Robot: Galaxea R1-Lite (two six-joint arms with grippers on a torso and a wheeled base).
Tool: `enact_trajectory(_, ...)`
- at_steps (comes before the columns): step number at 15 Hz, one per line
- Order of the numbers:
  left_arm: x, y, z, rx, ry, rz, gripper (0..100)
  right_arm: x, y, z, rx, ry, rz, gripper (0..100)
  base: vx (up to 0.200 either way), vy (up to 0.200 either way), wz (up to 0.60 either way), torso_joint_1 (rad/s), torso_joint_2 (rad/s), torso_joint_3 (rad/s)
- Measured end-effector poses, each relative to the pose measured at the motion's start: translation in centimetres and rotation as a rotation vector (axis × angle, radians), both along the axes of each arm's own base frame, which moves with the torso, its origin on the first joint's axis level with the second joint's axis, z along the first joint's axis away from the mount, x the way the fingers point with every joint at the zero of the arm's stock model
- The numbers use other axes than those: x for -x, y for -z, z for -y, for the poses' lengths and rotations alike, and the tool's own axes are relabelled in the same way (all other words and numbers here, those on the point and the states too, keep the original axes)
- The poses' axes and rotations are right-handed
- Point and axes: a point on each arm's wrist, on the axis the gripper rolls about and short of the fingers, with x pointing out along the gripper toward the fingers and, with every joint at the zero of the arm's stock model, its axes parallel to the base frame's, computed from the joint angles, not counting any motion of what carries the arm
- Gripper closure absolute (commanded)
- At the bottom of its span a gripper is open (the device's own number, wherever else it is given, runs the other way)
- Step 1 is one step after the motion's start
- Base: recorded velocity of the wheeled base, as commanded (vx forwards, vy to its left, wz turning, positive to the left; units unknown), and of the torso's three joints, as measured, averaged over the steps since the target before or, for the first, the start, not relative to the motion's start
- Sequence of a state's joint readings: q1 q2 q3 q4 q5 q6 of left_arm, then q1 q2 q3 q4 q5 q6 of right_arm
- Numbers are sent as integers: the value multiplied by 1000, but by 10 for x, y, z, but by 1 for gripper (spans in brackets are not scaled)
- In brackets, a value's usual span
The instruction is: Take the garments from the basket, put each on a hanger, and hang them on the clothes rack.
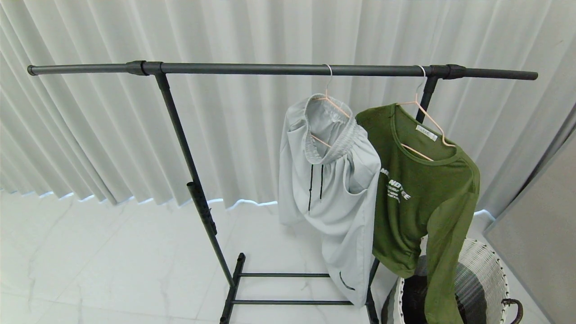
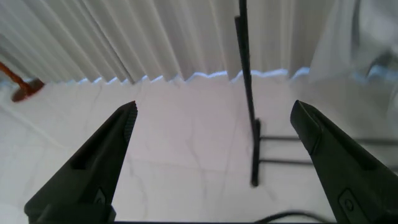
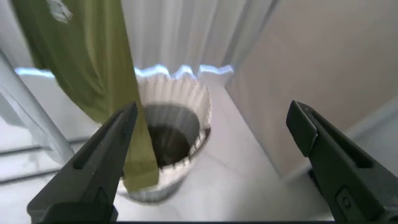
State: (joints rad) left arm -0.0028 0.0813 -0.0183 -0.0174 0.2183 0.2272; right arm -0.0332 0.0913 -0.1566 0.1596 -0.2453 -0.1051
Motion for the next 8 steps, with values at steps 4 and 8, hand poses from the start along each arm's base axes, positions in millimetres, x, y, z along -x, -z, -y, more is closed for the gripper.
enact_trajectory(4,6,2,0,3,-2,68,0,-5,19,1,-58,44,36,0,0,0,0,0,0,0)
enact_trajectory(8,5,3,2,70,105,101,0,-8,17,1,-97,40,157,0,0,0,0,0,0,0)
